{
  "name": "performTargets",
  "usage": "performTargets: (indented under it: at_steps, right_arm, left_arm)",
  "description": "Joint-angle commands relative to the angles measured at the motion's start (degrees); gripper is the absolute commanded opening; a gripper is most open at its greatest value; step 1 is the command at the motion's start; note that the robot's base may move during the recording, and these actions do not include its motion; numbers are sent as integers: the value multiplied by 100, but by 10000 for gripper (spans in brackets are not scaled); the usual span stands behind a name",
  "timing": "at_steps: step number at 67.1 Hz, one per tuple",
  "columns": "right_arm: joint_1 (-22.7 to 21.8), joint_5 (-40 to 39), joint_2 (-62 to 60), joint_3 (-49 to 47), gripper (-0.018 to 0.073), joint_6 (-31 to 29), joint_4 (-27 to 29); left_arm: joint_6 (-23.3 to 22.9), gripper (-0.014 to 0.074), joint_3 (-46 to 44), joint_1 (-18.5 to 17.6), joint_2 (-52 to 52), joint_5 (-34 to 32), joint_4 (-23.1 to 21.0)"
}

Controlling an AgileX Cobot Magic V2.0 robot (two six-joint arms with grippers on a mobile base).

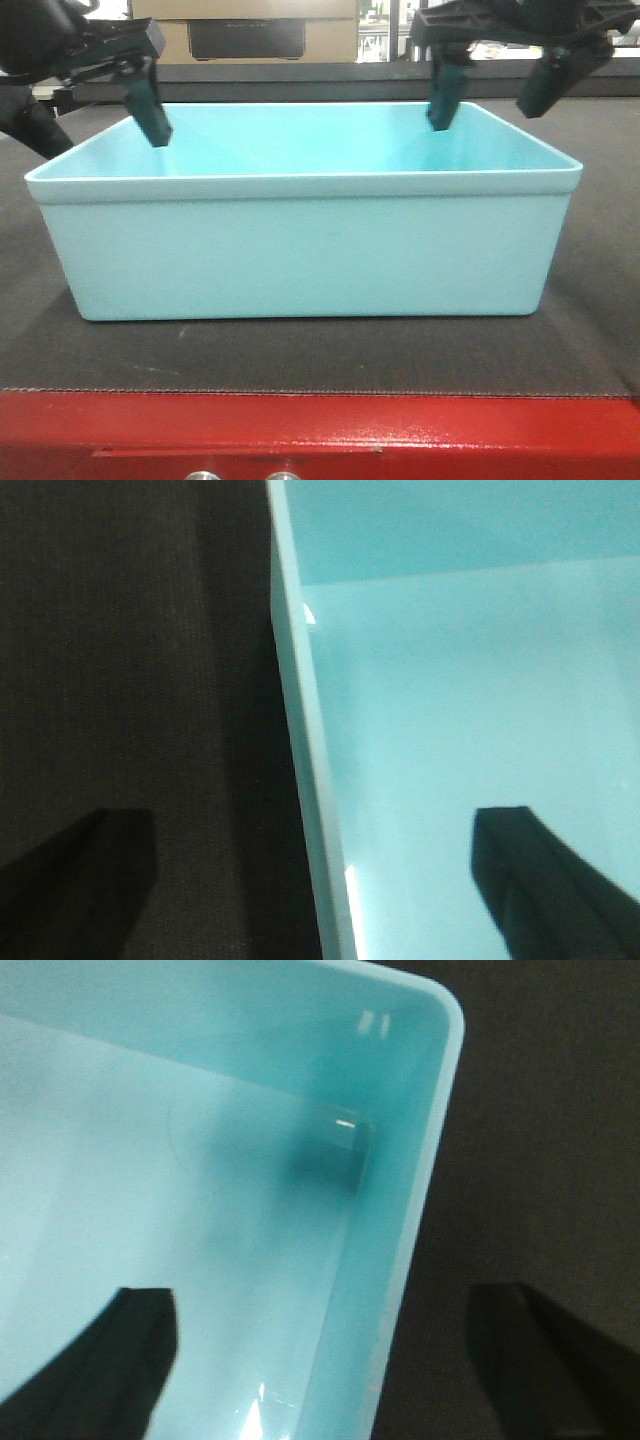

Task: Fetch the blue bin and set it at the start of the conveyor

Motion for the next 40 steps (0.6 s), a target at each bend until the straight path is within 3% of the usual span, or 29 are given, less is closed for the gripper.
performTargets:
  at_steps: [1, 10, 18, 32, 40]
  right_arm:
    - [-25, -2, -80, -26, 572, -60, -59]
    - [-50, 183, -217, -137, 519, -60, -59]
    - [-192, 182, -529, -231, 413, 131, -59]
    - [-877, 293, -1151, -266, 67, 134, -59]
    - [-1349, 348, -1395, -121, -126, 134, -59]
  left_arm:
    - [17, 573, -63, -33, -122, -14, -5]
    - [17, 510, -62, -21, -466, -25, -5]
    - [17, 506, -62, 52, -878, -37, 9]
    - [17, 498, -62, 428, -1479, 155, 258]
    - [53, 412, -24, 649, -1705, 399, 452]
